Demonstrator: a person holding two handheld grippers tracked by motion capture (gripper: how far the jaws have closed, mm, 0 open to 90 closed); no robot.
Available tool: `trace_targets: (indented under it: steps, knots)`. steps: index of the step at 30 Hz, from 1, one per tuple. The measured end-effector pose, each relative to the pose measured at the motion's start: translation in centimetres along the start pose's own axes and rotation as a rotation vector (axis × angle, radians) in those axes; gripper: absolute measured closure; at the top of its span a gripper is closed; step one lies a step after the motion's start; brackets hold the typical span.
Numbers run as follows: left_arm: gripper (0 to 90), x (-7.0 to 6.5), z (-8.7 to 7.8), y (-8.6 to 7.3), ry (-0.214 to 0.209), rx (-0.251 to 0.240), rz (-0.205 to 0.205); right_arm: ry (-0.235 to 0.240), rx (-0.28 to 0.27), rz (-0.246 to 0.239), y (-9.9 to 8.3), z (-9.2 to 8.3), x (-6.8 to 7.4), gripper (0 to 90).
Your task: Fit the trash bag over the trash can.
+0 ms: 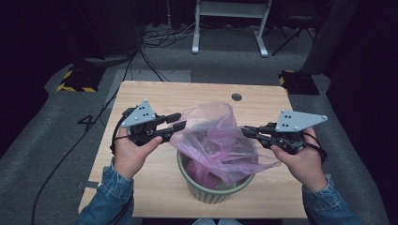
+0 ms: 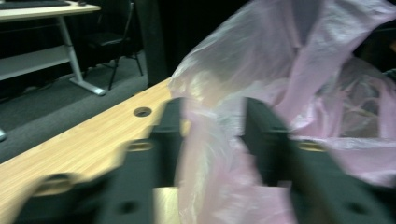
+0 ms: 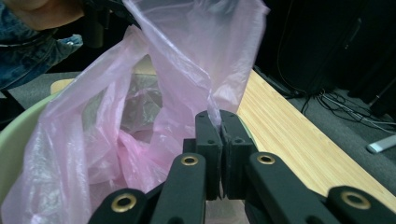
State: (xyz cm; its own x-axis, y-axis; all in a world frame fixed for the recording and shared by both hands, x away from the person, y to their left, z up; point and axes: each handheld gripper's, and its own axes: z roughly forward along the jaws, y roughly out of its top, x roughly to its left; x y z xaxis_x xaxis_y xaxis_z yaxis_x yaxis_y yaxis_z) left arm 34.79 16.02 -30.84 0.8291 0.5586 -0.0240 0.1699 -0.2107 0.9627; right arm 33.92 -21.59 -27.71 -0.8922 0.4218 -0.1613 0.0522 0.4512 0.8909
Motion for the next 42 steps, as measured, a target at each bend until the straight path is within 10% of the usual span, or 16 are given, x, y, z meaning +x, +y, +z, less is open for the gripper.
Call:
trace_targets:
  steps: [4, 15, 42]
  knots:
    - [87.5, 0.0, -0.4, -0.1, 0.055, 0.015, 0.038, -0.021, 0.01, 0.032, -0.6, -0.1, -0.7, 89.5]
    - [89.7, 1.0, -0.9, -1.5, 0.149, 0.084, 0.062, -0.076, 0.069, 0.128, -3.3, -0.4, -3.1, 89.9]
    - [90.0, 3.3, -0.3, -7.6, 0.132, 0.239, -0.076, -0.037, 0.225, 0.288, -11.2, 0.9, -3.5, 90.0]
